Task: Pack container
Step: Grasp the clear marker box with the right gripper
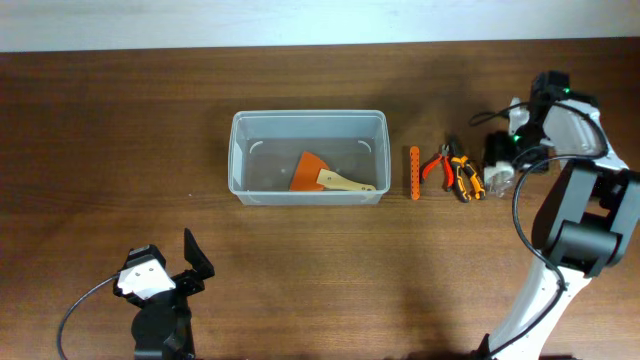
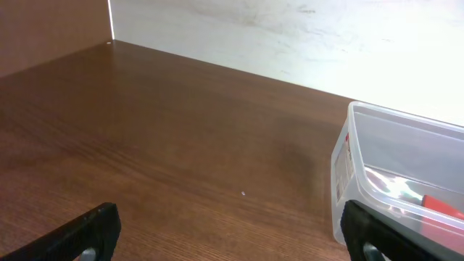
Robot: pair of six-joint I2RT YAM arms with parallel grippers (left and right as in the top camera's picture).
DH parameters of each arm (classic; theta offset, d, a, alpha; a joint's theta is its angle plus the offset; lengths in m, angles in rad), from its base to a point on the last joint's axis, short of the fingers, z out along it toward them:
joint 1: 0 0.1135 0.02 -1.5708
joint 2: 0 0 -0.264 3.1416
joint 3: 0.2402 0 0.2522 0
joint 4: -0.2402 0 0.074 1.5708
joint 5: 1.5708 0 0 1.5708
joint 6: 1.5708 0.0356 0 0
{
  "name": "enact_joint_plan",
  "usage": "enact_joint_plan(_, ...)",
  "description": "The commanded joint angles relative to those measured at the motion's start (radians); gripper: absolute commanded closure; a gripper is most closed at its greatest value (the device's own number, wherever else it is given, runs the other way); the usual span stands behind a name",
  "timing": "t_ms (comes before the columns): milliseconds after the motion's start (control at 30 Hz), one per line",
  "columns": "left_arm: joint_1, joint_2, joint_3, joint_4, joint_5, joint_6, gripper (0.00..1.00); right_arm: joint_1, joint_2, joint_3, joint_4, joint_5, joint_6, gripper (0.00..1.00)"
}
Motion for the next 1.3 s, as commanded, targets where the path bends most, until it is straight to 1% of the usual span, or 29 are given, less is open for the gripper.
enact_joint_plan(0, -0.004, -0.005, -0.004, -0.001, -0.004, 0.009, 0.01, 0.005, 0.019, -0.030, 0.005, 0.006, 0.026, 0.20)
enact_joint_plan(100, -0.004, -0.005, -0.004, -0.001, -0.004, 0.009, 0.01, 0.005, 0.019, -0.031, 0.011, 0.004, 0.026, 0.21)
enact_joint_plan(133, -0.004, -0.005, -0.004, -0.001, -0.004, 0.009, 0.01, 0.005, 0.019, -0.031, 0.014, 0.004, 0.026, 0.25)
enact_joint_plan(167, -0.004, -0.005, -0.004, -0.001, -0.004, 0.009, 0.01, 0.005, 0.019, -0.031, 0.014, 0.004, 0.026, 0.31)
enact_joint_plan(233, -0.004, -0.005, -0.004, -0.001, -0.004, 0.009, 0.01, 0.005, 0.019, -0.031, 0.014, -0.011, 0.026, 0.45)
enact_joint_plan(367, -0.004, -0.005, -0.004, -0.001, -0.004, 0.009, 0.01, 0.005, 0.019, -0.031, 0.014, -0.023, 0.026, 0.52)
enact_joint_plan(667, -0.004, -0.005, -0.004, -0.001, -0.004, 0.009, 0.01, 0.000, 0.016, -0.007, 0.003, -0.023, 0.026, 0.53)
enact_joint_plan(967, -0.004, -0.005, -0.004, -0.001, -0.004, 0.009, 0.01, -0.004, -0.011, 0.234, -0.149, -0.026, 0.026, 0.52)
enact_joint_plan(1267, -0.004, -0.005, -0.004, -0.001, -0.004, 0.009, 0.01, -0.001, -0.011, 0.333, -0.222, -0.065, 0.026, 0.55)
